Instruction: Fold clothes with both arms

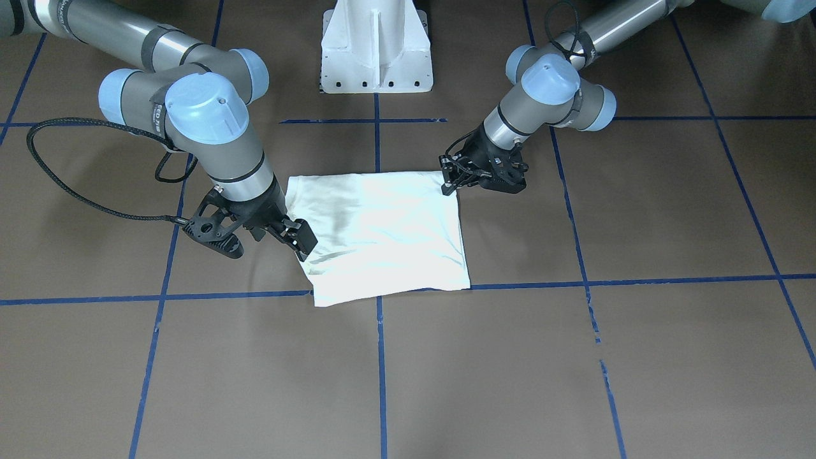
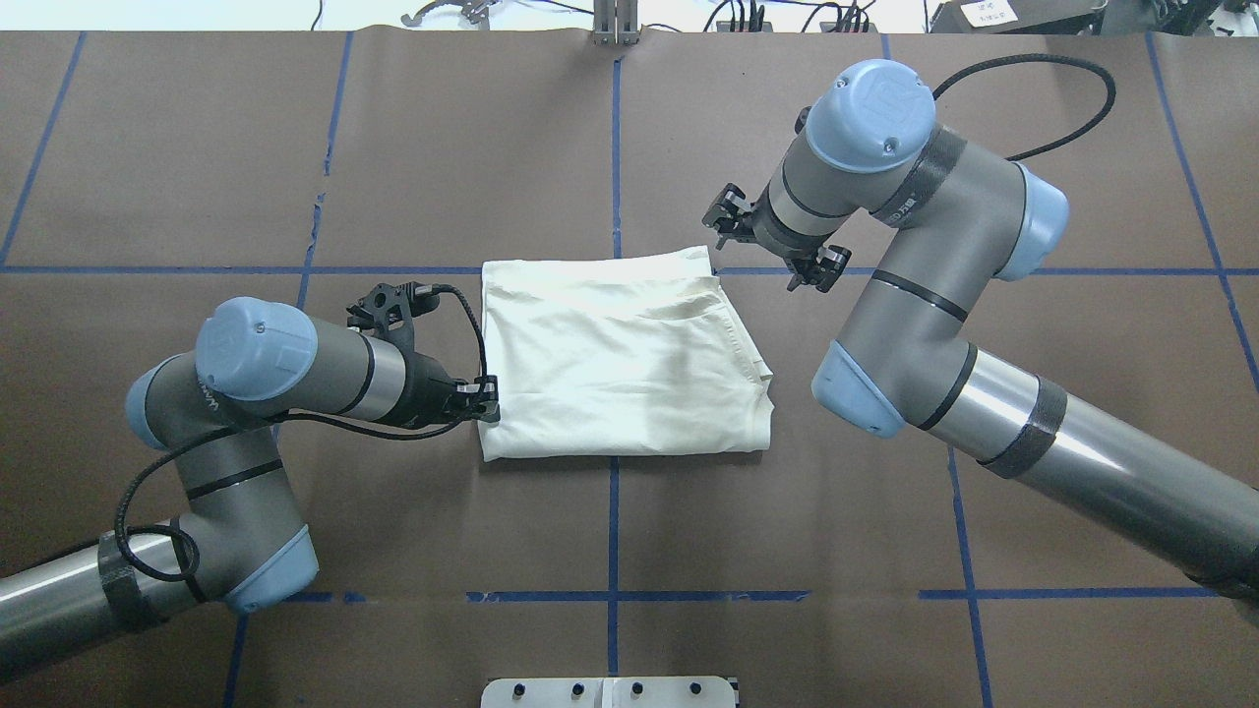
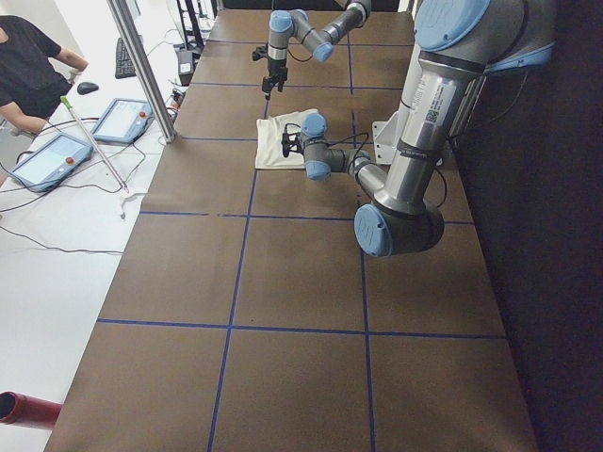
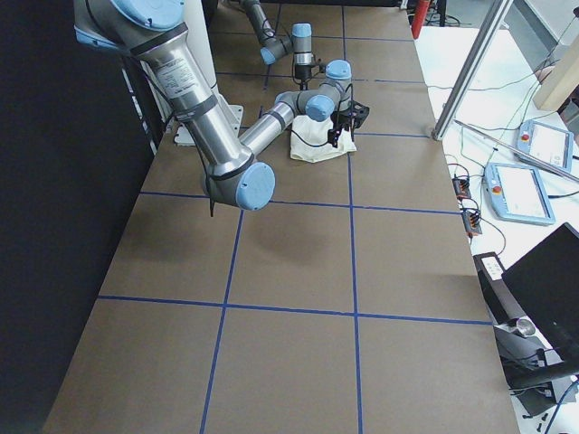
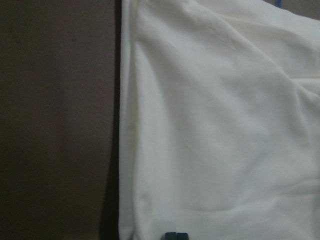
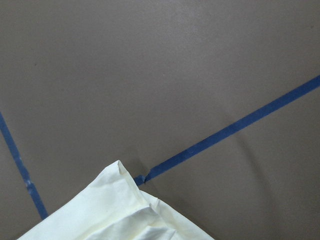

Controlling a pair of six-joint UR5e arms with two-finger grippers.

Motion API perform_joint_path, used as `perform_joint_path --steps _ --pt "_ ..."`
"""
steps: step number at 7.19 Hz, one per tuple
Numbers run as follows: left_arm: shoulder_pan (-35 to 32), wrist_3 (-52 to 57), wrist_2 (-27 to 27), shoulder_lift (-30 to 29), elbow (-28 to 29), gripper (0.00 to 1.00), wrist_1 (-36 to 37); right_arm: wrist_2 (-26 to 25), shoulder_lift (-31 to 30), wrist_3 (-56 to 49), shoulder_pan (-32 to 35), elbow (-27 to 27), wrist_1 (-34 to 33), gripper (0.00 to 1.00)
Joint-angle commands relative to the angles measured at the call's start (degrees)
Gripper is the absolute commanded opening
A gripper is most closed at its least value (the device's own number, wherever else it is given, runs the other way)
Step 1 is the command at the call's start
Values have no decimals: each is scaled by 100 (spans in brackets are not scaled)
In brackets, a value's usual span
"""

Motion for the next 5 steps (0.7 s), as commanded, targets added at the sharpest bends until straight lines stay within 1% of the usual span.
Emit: perform_joint_path --steps 1,3,4,5 --pt "-5 6 19 418 -377 0 247 8 -22 0 1 2 7 100" --pt "-31 15 2 463 -413 0 257 17 -31 0 1 2 16 100" --pt "-110 24 -33 481 -605 0 396 25 -57 0 54 20 16 100" --pt "-285 250 -51 811 -999 0 632 43 -448 -174 159 420 -2 100"
